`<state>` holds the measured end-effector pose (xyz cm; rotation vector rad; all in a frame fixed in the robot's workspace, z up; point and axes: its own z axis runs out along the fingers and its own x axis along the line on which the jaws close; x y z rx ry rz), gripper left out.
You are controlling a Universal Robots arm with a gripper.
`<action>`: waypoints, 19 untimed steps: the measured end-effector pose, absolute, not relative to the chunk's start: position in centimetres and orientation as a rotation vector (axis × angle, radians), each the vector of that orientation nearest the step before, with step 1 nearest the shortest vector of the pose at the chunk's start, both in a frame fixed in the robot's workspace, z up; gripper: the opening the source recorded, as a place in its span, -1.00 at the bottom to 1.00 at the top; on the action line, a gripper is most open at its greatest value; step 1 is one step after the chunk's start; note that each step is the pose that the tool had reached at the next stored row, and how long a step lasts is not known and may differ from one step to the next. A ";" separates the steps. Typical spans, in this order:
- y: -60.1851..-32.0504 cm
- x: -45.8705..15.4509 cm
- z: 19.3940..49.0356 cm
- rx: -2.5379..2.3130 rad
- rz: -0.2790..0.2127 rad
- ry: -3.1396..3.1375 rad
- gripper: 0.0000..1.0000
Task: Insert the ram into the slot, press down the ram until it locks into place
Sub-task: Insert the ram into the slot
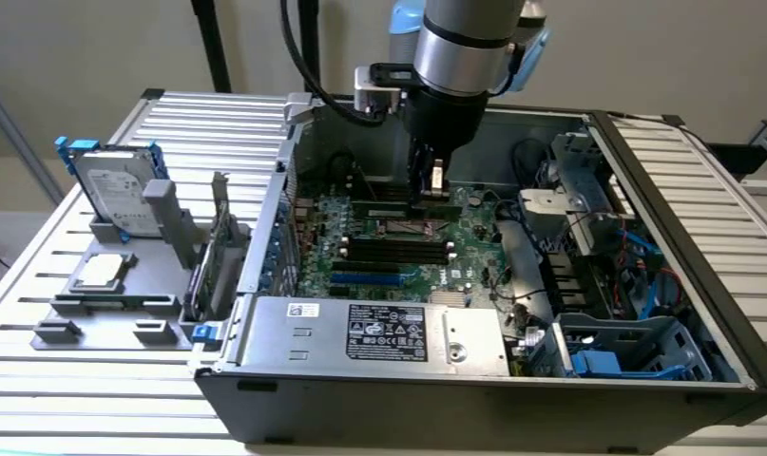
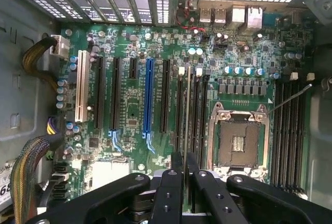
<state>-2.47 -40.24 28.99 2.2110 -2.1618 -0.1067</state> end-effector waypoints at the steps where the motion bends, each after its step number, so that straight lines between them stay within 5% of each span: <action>1: -40.3 -2.5 28.8 2.211 -0.107 -2.162 -0.73; 19: -40.4 -2.7 25.5 2.209 -0.110 -2.161 -0.73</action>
